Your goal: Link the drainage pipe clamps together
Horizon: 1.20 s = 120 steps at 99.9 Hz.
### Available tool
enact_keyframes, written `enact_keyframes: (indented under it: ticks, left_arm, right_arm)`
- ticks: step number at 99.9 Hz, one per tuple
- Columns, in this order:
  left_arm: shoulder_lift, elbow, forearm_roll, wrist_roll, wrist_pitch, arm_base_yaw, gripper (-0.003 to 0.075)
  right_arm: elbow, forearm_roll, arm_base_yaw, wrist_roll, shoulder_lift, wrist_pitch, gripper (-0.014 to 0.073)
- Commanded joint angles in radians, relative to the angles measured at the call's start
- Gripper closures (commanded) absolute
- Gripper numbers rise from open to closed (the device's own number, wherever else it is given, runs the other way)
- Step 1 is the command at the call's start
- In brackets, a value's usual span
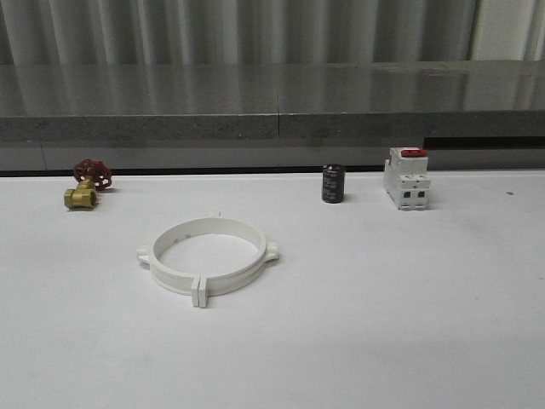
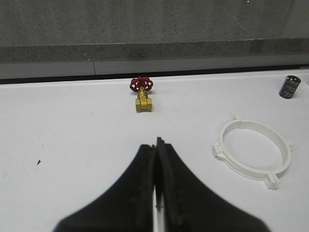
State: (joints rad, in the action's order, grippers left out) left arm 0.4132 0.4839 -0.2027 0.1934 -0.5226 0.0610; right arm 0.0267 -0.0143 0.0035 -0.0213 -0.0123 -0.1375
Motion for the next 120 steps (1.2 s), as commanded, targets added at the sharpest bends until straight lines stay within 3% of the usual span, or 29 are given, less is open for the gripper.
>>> enact_keyframes:
  ticks: [1, 40, 50, 67, 82, 99, 120]
  left_arm:
    - [0.004, 0.026, -0.019, -0.001, 0.074, 0.006, 0.0741]
    - [0.004, 0.022, -0.019, -0.001, 0.076, 0.006, 0.0741]
    - [0.004, -0.007, 0.008, -0.001, 0.160, 0.006, 0.0741]
    - [-0.029, -0.139, 0.099, -0.005, 0.399, 0.006, 0.0741]
    - [-0.119, -0.277, 0.152, -0.019, 0.528, 0.006, 0.0741]
    - [-0.263, -0.420, 0.285, -0.210, 0.544, 0.006, 0.0741]
    - [-0.414, -0.531, 0.295, -0.236, 0.523, 0.006, 0.0741]
  right_arm:
    - [-0.016, 0.002, -0.005, 0.007, -0.017, 0.089, 0.0661]
    - [-0.016, 0.002, -0.005, 0.007, -0.017, 0.089, 0.0661]
    - [-0.016, 0.002, -0.005, 0.007, -0.017, 0.089, 0.0661]
    - [-0.016, 0.002, -0.005, 0.007, -0.017, 0.089, 0.0661]
    - [-0.016, 0.002, -0.005, 0.007, -0.017, 0.089, 0.0661]
    - [-0.016, 0.002, -0.005, 0.007, -0.017, 0.089, 0.0661]
    - [-0.016, 0.002, -0.005, 0.007, -0.017, 0.089, 0.0661]
